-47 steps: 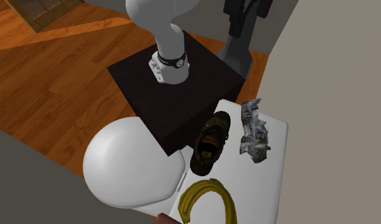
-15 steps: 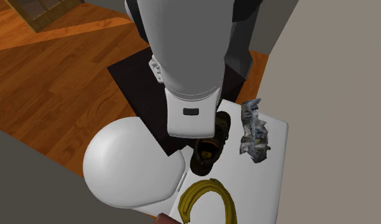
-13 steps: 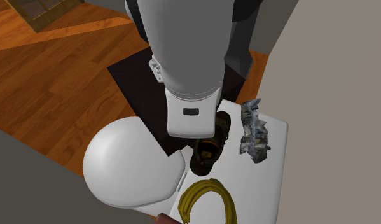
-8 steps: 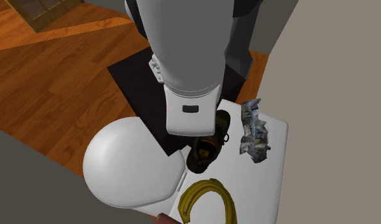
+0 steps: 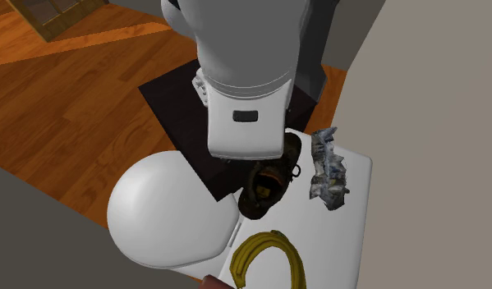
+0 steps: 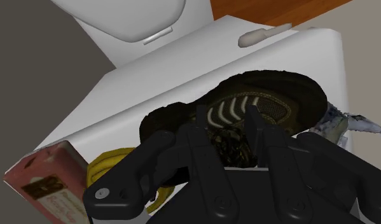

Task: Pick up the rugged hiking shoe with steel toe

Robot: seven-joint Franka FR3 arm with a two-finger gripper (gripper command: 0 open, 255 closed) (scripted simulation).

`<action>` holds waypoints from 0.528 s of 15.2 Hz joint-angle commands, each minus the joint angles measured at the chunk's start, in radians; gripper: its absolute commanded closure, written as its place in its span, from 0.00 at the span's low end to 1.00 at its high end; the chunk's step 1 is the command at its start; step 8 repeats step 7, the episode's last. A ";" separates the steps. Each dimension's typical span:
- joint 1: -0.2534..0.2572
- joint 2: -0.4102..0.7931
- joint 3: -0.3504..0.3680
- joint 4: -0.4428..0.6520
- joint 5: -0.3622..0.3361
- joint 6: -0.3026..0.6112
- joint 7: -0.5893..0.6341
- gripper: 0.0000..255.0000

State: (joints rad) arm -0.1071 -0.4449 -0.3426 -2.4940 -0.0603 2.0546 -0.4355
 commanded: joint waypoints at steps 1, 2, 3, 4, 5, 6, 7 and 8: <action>0.001 -0.010 0.005 0.021 0.000 -0.030 0.005 1.00; 0.000 -0.014 0.007 0.031 0.000 -0.044 0.007 1.00; 0.000 -0.019 0.009 0.041 0.000 -0.059 0.008 1.00; 0.000 -0.023 0.011 0.051 0.000 -0.073 0.010 1.00; 0.001 -0.027 0.013 0.062 0.000 -0.087 0.011 1.00; 0.001 -0.027 0.013 0.064 0.000 -0.090 0.012 1.00; 0.001 -0.027 0.013 0.064 0.000 -0.090 0.011 1.00; 0.001 -0.027 0.013 0.064 0.000 -0.090 0.011 1.00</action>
